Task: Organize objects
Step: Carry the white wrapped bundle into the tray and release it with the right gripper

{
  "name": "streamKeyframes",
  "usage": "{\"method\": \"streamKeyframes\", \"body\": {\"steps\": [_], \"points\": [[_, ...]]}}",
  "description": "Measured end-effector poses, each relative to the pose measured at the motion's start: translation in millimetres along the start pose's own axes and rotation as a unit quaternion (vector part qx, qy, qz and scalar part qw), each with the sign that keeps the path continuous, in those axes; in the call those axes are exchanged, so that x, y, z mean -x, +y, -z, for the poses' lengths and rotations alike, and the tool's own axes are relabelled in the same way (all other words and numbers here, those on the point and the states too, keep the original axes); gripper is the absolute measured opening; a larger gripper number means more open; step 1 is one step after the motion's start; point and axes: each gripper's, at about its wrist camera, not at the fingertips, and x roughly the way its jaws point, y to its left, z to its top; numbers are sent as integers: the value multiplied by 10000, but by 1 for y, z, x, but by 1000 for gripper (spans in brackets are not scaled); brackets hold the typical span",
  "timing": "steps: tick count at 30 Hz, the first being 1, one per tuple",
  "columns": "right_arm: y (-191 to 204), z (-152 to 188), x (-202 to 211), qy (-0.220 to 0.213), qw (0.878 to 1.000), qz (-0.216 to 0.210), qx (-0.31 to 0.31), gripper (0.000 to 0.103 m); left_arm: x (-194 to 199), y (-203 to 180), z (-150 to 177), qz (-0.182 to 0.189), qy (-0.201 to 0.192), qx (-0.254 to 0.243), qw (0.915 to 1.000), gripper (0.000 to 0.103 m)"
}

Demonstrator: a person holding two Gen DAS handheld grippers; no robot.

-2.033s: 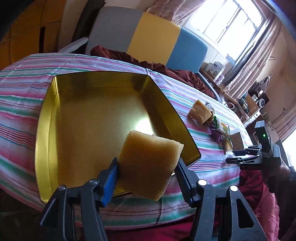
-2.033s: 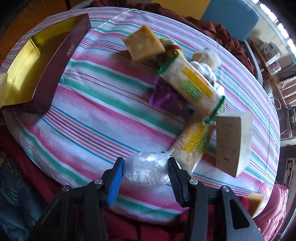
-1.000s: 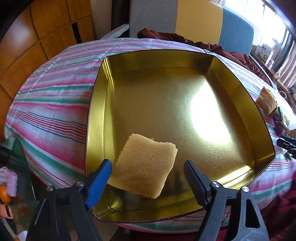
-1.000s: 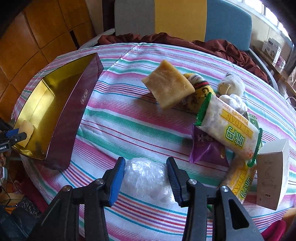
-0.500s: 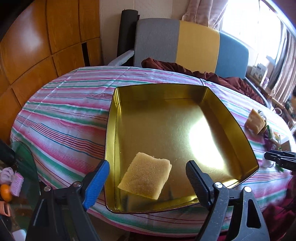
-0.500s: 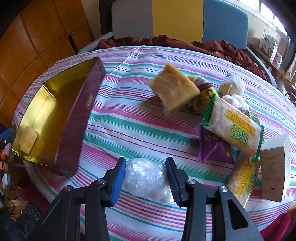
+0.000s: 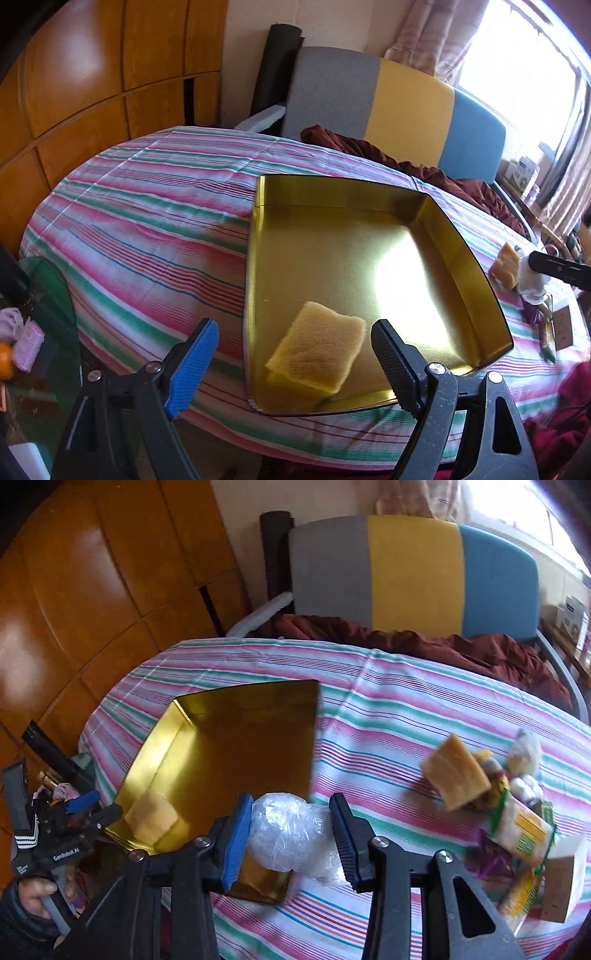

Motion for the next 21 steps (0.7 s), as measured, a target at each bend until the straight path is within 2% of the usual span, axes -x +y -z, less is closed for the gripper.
{"method": "streamKeyframes", "body": {"steps": [11, 18, 21], "points": [[76, -20, -74, 605, 9951, -736, 250, 43, 17, 40, 10, -211, 2, 412, 9989, 85], [119, -34, -141, 1163, 9857, -1191, -264, 43, 14, 43, 13, -149, 67, 444, 9989, 85], [131, -33, -168, 1532, 9723, -1609, -733, 43, 12, 44, 14, -135, 98, 455, 9988, 85]]}}
